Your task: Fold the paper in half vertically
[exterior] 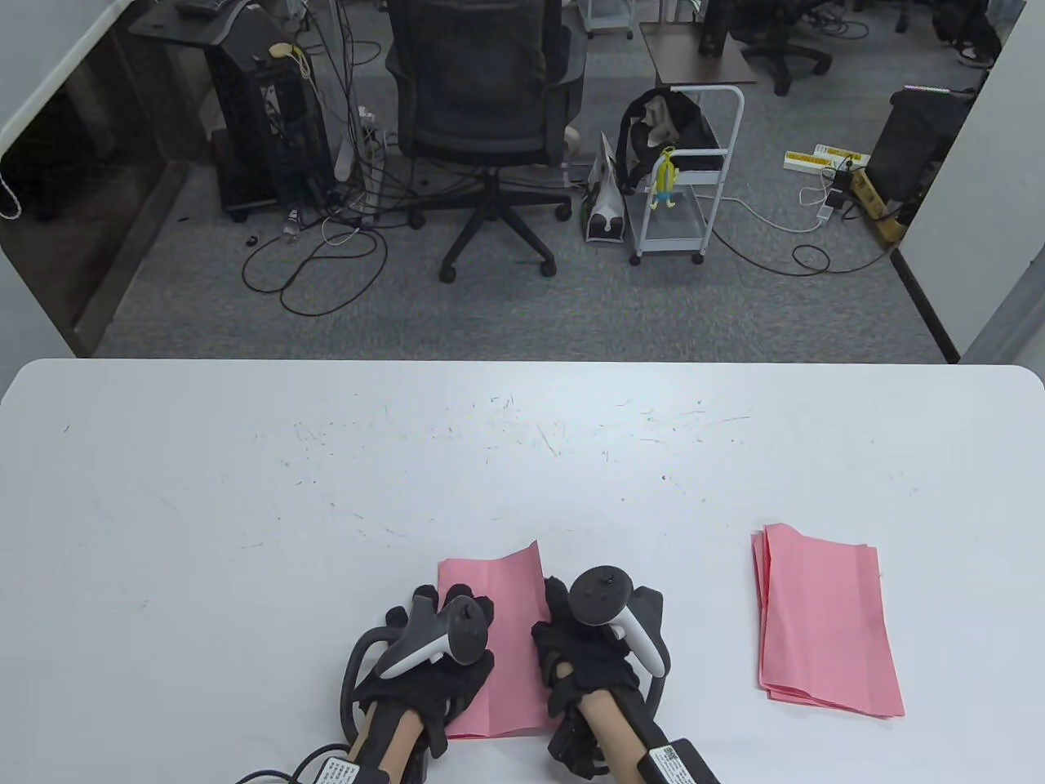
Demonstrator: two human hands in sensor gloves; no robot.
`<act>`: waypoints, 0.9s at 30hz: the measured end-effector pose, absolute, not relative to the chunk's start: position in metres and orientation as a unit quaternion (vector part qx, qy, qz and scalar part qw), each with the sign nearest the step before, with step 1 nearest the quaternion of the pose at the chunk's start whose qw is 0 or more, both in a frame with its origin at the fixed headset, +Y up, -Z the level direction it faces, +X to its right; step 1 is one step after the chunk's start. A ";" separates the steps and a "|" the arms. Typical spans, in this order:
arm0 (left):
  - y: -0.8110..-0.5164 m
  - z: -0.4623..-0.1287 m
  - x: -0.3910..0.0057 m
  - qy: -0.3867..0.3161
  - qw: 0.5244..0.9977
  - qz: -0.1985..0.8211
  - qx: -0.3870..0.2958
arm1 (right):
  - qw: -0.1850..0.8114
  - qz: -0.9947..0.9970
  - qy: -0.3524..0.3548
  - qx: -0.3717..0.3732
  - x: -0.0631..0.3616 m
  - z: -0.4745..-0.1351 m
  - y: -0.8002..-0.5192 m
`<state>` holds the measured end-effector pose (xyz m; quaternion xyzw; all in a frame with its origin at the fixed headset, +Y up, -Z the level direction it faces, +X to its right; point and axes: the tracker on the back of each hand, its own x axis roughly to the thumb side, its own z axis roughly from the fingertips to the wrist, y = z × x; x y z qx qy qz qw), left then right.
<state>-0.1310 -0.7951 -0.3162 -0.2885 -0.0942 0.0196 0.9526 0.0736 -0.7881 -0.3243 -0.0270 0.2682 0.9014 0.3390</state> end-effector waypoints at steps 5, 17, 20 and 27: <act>-0.762 -0.316 -0.123 -0.096 0.969 0.030 -0.226 | 0.342 0.900 0.271 -0.025 0.075 -0.324 -0.789; -0.680 -0.306 -0.093 -0.130 0.983 0.096 -0.087 | 0.336 0.901 0.275 -0.020 0.074 -0.325 -0.788; -0.678 -0.305 -0.096 -0.130 0.985 0.081 -0.085 | 0.336 0.900 0.277 -0.020 0.074 -0.325 -0.788; -0.676 -0.305 -0.106 -0.128 0.985 0.080 -0.082 | 0.366 0.882 0.296 -0.025 0.079 -0.329 -0.789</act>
